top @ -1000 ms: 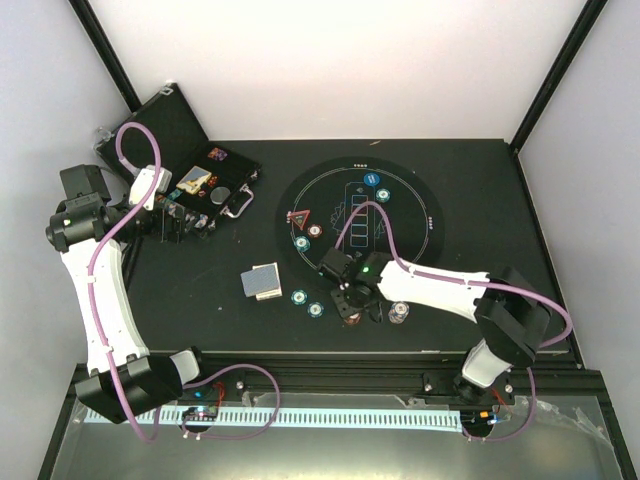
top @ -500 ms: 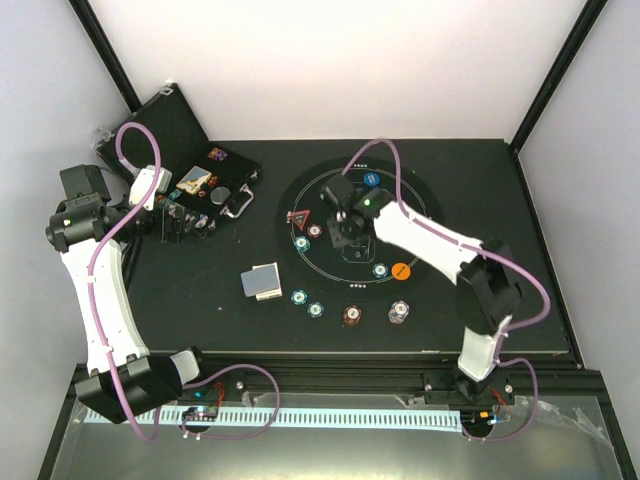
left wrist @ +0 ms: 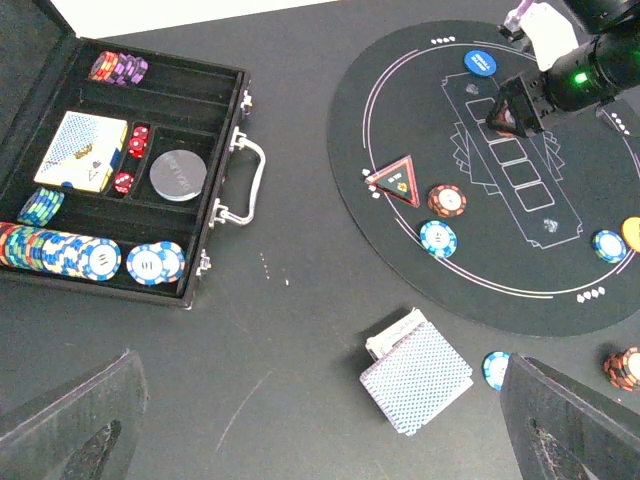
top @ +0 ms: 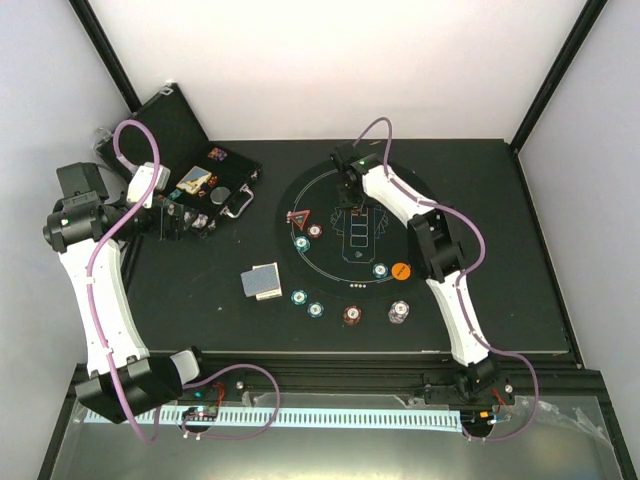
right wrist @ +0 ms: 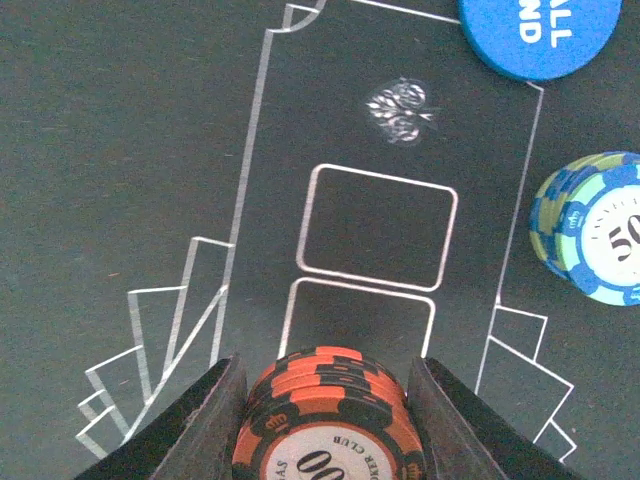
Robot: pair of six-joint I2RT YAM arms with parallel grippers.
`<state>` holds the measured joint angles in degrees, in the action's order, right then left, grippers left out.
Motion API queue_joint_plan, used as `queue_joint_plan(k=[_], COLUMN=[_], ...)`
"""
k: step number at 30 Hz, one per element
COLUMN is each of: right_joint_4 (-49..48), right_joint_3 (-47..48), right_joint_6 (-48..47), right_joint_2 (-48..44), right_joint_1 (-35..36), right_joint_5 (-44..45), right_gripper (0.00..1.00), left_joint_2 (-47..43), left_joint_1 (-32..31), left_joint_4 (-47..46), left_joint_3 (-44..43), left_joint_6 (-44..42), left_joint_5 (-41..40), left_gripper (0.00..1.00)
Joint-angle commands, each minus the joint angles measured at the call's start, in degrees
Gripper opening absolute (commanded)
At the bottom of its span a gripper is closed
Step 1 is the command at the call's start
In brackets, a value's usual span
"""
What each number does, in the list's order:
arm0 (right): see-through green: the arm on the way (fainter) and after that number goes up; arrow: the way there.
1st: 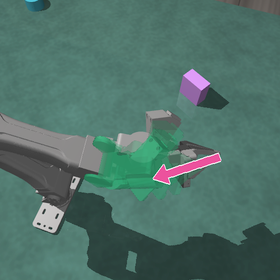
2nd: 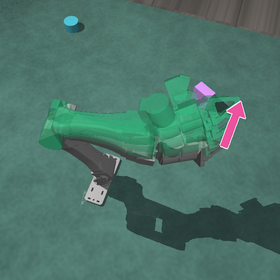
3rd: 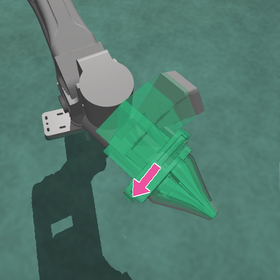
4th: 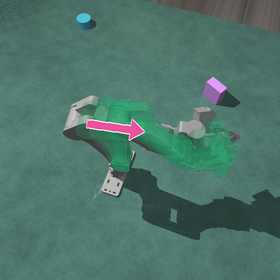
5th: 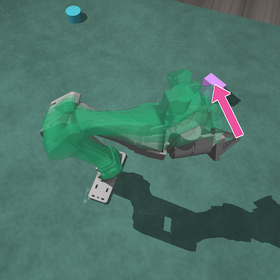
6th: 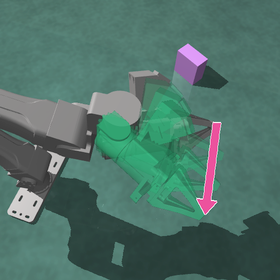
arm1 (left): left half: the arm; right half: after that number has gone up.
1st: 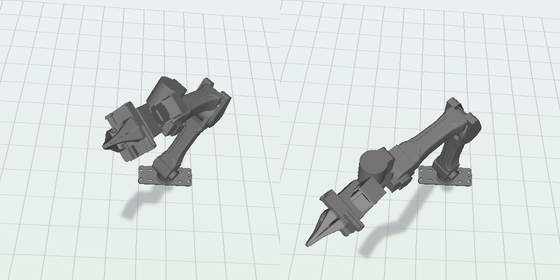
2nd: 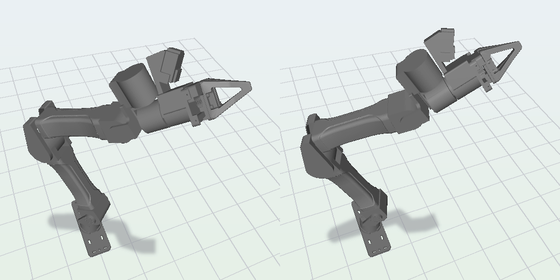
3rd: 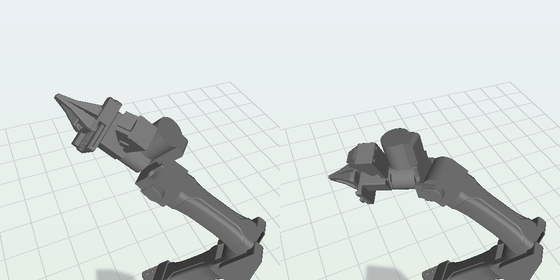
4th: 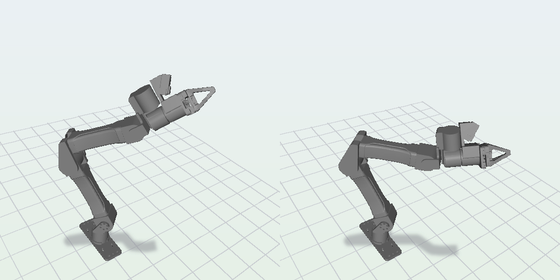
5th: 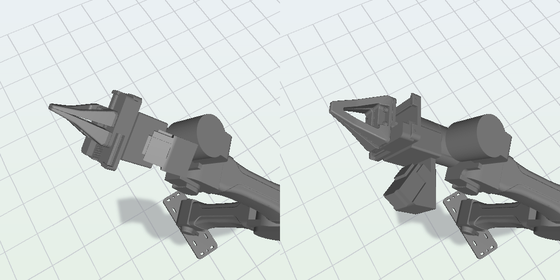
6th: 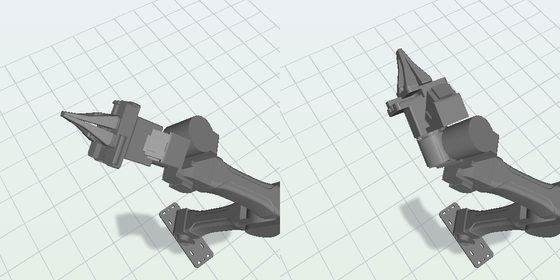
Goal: Distribute texas hold em gaming equipment
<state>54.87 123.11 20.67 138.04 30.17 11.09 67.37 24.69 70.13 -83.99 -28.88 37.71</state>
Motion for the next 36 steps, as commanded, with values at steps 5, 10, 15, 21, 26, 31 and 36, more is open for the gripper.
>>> queue_joint_plan(k=[5,10,15,21,26,31,36], right_joint_4=[-0.59,-0.03,-0.21,-0.43,-0.51,-0.17,-0.03], right_joint_3=[5.38,10.00,12.56,13.37,13.44,13.91,14.88], right_joint_6=[-0.88,-0.88,-1.00,-0.98,-1.15,-1.24,-1.80], right_joint_2=[3.47,6.32,8.52,9.85,10.27,10.22,7.99], right_joint_1=[-3.18,-4.58,-5.43,-5.71,-5.74,-5.74,-5.74], right_joint_5=[1.68,1.70,1.03,0.23,-0.68,-0.66,0.08], right_gripper=[0.36,0.37,0.37,0.38,0.40,0.55,0.67], left_joint_2=[-0.05,0.39,1.02,1.36,1.60,1.67,1.38], left_joint_1=[0.38,0.39,0.36,0.40,0.36,0.36,0.36], left_joint_4=[0.71,0.46,0.19,0.38,0.29,0.25,0.10], left_joint_3=[-2.66,-2.97,-3.21,-4.25,-4.26,-3.86,-3.30], left_joint_6=[-0.21,0.03,0.07,-0.11,-0.12,-0.12,0.05], left_joint_5=[-0.18,0.03,0.04,-0.12,-0.13,-0.18,-0.10], left_gripper=[0.99,0.99,0.99,0.99,0.99,0.99,0.99])
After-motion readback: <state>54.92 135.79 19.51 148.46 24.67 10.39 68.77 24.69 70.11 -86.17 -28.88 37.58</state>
